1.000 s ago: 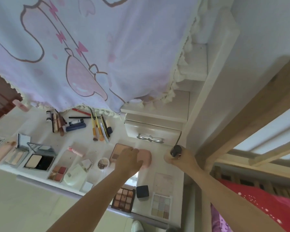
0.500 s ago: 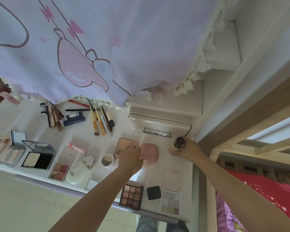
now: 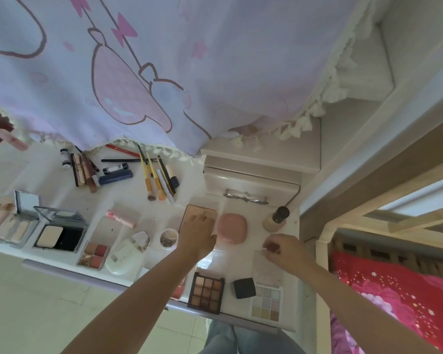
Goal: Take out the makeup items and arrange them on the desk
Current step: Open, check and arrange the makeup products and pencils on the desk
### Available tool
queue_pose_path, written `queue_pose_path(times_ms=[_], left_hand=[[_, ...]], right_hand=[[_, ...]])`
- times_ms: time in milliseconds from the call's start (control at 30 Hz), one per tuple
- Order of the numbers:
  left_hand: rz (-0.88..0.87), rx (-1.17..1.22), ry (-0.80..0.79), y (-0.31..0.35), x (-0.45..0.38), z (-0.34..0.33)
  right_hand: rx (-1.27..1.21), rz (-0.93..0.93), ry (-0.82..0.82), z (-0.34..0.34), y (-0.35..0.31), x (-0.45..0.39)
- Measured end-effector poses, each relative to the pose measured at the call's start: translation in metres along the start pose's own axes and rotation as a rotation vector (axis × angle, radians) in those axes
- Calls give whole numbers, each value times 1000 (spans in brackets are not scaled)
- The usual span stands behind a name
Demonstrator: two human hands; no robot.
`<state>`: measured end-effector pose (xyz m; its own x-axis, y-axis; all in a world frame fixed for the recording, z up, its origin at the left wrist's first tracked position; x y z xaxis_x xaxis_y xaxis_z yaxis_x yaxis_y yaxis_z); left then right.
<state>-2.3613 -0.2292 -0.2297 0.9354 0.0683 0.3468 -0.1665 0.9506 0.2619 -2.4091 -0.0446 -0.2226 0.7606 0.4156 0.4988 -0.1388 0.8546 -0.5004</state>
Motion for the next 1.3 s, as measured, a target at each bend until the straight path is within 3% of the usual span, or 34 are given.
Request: queue_pose_path(times_ms=[167,267,367,500,600,700,833,1067,1300], left_hand=[[64,42,118,-10,20,9],[140,50,133,-20,31,7],[165,99,134,-26,39,9],[170,335,117,-31,41,16],[207,807,81,-35,34,29],[68,1133,7,-32,27,52],[-136,1164,-35,-35,22,86],[-283,1192,-24,-51,27,117],[-438,1096,-51,-51,34,117]], right_hand=[[208,274,-101,-20,-56,-43],[458,297,-150,-38,-67,-66],[555,299,-162,-47,-69,-72],[212,238,-211,-30,-72,-63],[48,265,-164,-1,-92,-45],[-53,277,-111,23,-116,-26],[-155,283,-23,42,-150,-4],[-112,266,96,48,-183,21],[-229,138,130,41,-179,39]])
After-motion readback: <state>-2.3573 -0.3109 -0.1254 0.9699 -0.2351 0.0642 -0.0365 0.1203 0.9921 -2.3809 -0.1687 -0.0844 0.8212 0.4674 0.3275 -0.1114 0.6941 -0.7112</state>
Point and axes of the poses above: each hand's wrist, its own x-axis away from the middle knuckle, its own z-axis out of the back of the hand, y = z × x, the point moved 5 cm from there along -x, towards the middle knuckle, and after that the axes turned 7 degrees about -z, right-handed, at the moved point
